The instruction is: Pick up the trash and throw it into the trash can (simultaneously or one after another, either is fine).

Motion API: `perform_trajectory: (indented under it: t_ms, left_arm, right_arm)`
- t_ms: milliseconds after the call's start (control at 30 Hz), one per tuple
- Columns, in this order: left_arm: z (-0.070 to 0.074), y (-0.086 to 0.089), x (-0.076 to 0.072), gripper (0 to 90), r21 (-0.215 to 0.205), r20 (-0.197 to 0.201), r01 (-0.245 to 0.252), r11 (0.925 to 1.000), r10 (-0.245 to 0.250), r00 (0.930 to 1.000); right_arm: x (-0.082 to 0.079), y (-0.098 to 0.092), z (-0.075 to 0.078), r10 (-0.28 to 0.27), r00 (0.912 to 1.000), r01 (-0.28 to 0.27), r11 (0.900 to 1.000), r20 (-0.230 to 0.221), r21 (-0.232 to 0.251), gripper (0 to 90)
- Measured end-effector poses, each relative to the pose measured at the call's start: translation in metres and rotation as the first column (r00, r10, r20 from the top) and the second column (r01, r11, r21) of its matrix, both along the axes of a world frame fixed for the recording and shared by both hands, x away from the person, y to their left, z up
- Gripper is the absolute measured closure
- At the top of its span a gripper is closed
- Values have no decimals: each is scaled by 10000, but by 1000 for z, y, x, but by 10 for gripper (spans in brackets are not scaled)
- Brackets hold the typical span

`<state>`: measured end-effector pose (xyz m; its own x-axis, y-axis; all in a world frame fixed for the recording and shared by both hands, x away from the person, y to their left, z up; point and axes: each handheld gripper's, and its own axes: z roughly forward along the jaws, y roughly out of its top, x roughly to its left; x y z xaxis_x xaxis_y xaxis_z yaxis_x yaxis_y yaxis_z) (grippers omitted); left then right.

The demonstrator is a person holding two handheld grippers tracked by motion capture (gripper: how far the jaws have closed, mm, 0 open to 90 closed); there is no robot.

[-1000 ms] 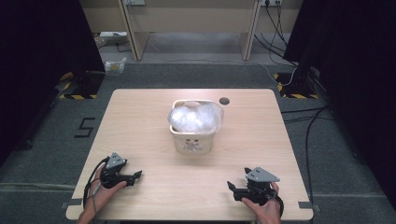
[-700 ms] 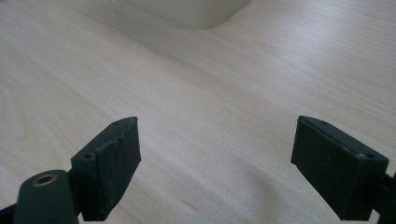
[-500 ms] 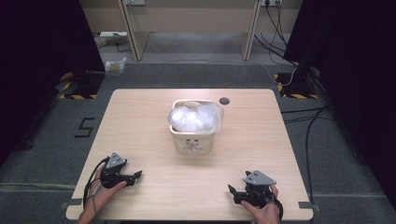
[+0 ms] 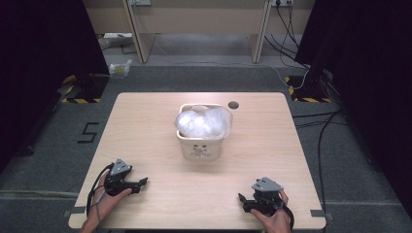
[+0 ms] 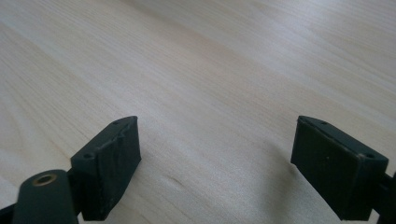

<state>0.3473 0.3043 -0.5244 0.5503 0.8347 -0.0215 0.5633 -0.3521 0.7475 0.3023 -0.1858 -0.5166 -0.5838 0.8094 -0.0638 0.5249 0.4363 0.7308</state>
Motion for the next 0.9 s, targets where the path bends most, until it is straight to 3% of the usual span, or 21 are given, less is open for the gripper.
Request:
perform_trajectory:
  t_ms: [200,900]
  left_arm:
    - [0,0,0,161,0,1,-4,10000,4,10000]
    - [0,0,0,161,9,-15,11,10000,-11,10000]
  right_arm:
    - [4,-3,-1,-104,9988,119,9994,-479,320,142]
    - [5,-3,-1,-184,9989,196,9995,-428,264,131]
